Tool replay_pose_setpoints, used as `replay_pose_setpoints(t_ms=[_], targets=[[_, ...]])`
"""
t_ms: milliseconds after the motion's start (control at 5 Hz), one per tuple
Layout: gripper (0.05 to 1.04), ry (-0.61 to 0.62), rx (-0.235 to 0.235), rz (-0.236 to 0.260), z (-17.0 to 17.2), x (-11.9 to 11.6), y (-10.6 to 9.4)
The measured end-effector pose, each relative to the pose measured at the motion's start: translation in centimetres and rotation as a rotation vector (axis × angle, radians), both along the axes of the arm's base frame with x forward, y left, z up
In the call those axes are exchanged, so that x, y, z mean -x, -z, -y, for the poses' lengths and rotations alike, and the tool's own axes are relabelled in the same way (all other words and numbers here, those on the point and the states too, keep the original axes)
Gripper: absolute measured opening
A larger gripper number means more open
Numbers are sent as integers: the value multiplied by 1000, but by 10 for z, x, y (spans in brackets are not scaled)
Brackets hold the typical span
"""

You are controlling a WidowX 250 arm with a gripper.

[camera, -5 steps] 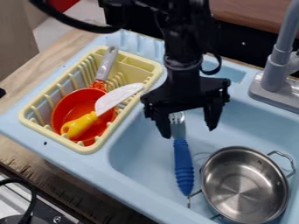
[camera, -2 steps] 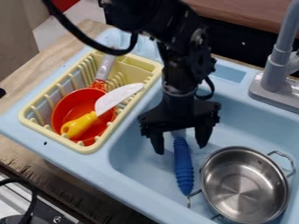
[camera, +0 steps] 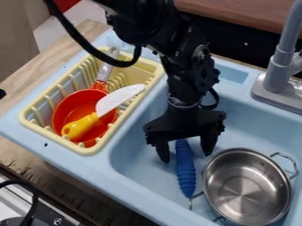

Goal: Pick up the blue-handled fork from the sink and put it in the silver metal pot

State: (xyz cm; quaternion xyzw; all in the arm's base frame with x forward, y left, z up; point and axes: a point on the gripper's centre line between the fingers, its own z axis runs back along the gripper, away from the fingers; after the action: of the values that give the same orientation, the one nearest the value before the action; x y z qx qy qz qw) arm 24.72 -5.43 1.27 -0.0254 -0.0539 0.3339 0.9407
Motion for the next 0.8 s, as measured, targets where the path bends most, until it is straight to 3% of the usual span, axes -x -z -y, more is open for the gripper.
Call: replay_pose_setpoints(t_ms=[200, 600, 800], targets=[[955, 11, -37, 4, -1, -5, 1], [462, 31, -34, -2, -7, 2, 2], [314, 110, -22, -1, -14, 5, 1]])
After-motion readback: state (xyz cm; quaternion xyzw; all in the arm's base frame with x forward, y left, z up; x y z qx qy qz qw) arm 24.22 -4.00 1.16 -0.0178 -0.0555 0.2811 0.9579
